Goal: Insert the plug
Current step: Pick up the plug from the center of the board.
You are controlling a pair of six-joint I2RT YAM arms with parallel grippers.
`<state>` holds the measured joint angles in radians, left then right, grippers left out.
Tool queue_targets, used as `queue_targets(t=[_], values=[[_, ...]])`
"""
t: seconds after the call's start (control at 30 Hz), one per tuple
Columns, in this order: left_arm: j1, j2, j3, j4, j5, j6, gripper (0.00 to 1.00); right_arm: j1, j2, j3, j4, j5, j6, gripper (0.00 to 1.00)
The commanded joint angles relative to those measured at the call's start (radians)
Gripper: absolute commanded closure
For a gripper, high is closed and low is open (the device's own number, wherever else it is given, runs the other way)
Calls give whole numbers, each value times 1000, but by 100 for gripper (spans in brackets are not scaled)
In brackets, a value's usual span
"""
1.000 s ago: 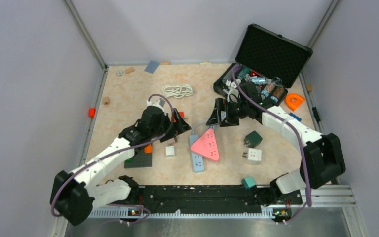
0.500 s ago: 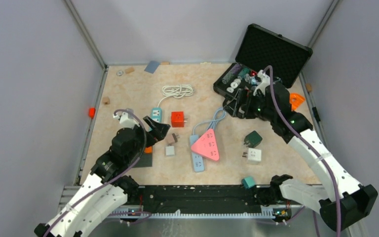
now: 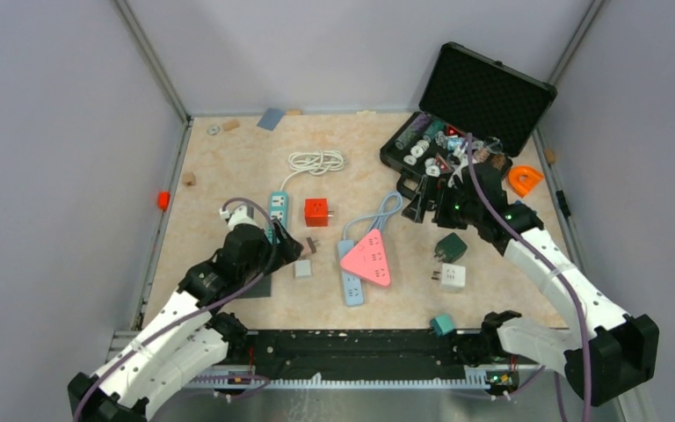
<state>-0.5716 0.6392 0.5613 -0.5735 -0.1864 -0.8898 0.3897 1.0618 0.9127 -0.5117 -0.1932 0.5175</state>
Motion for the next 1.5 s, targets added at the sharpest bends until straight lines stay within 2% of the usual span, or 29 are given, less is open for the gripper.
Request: queue_targets(t=[0.0, 0.2, 0.37, 0.67, 0.87, 1.07, 1.47], values=[[3, 64, 12, -39, 37, -17, 1, -4, -12, -17, -8, 39, 32, 1], [4, 196, 40, -27, 84, 22, 1, -8, -49, -37, 17, 62, 36, 1], [3, 339, 104, -80, 129, 70, 1, -7, -42, -46, -10, 39, 31, 1], [3, 526, 147, -56, 173, 62, 1, -8, -48, -57, -17, 39, 40, 1], [3, 556, 161, -53, 156, 29, 1, -9, -11, -26, -17, 24, 11, 1], [6, 549, 179, -34, 128, -7, 1, -8, -34, -11, -21, 74, -35, 1], [11, 626, 331, 26, 177, 72, 1, -8, 91, 30, -44, -47, -36, 2]])
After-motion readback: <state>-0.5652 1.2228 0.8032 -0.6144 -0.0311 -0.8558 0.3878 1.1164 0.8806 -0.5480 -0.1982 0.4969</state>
